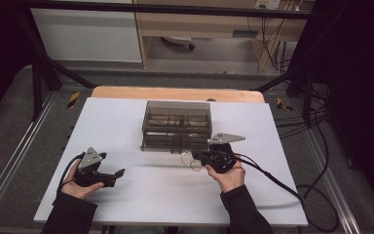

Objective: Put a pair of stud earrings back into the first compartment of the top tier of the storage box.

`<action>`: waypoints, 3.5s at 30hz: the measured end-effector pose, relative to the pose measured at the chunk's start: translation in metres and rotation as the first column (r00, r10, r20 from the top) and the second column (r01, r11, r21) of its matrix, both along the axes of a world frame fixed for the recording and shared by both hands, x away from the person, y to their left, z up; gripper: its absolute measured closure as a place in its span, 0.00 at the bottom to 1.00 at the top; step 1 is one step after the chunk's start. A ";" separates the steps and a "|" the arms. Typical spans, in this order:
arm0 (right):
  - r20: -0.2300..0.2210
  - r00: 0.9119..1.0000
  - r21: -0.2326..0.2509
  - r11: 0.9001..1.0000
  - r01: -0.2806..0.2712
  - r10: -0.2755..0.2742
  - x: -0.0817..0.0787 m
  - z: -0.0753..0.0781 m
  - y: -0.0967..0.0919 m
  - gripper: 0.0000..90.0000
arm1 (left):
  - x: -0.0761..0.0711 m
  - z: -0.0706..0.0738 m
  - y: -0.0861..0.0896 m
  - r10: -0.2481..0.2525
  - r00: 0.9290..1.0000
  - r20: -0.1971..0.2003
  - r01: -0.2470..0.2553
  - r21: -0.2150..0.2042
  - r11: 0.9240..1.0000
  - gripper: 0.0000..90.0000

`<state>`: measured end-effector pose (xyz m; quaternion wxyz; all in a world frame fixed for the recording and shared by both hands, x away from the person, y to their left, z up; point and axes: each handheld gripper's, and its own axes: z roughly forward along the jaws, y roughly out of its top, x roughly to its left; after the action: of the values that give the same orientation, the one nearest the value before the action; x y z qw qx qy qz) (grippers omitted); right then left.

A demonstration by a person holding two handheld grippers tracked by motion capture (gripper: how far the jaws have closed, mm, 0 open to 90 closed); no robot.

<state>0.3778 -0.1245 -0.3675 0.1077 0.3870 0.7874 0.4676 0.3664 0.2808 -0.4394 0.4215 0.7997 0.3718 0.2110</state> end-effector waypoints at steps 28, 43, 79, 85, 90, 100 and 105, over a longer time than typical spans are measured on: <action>0.031 0.999 0.003 1.000 0.009 -0.009 0.020 0.020 0.035 0.97 | 0.000 0.000 0.001 -0.001 1.000 -0.001 0.001 -0.004 1.000 0.06; 0.039 0.999 0.001 1.000 0.009 -0.009 0.032 0.025 0.056 0.97 | 0.000 0.000 0.001 -0.003 1.000 -0.002 0.003 -0.003 1.000 0.06; 0.039 0.998 -0.019 0.999 0.040 -0.039 0.058 0.012 0.098 0.97 | 0.000 -0.001 0.000 -0.007 1.000 -0.004 0.007 -0.004 1.000 0.06; 0.035 0.998 -0.030 0.998 0.048 -0.047 0.063 0.007 0.101 0.97 | 0.001 -0.001 0.001 -0.007 1.000 -0.004 0.007 -0.005 1.000 0.06; 0.031 0.998 -0.037 0.998 0.051 -0.049 0.065 0.003 0.106 0.97 | 0.001 -0.001 0.000 -0.007 1.000 -0.005 0.007 -0.005 1.000 0.06; 0.023 0.999 -0.050 0.998 0.046 -0.045 0.066 -0.006 0.110 0.97 | 0.000 -0.001 0.001 -0.006 1.000 -0.004 0.006 -0.006 1.000 0.06; 0.019 0.999 -0.056 0.998 0.043 -0.042 0.066 -0.009 0.111 0.96 | 0.000 -0.001 0.001 -0.006 1.000 -0.003 0.006 -0.005 1.000 0.06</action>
<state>0.4443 -0.0134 -0.3761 0.1353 0.3963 0.7909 0.4463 0.3668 0.2816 -0.4401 0.4236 0.8001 0.3706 0.2074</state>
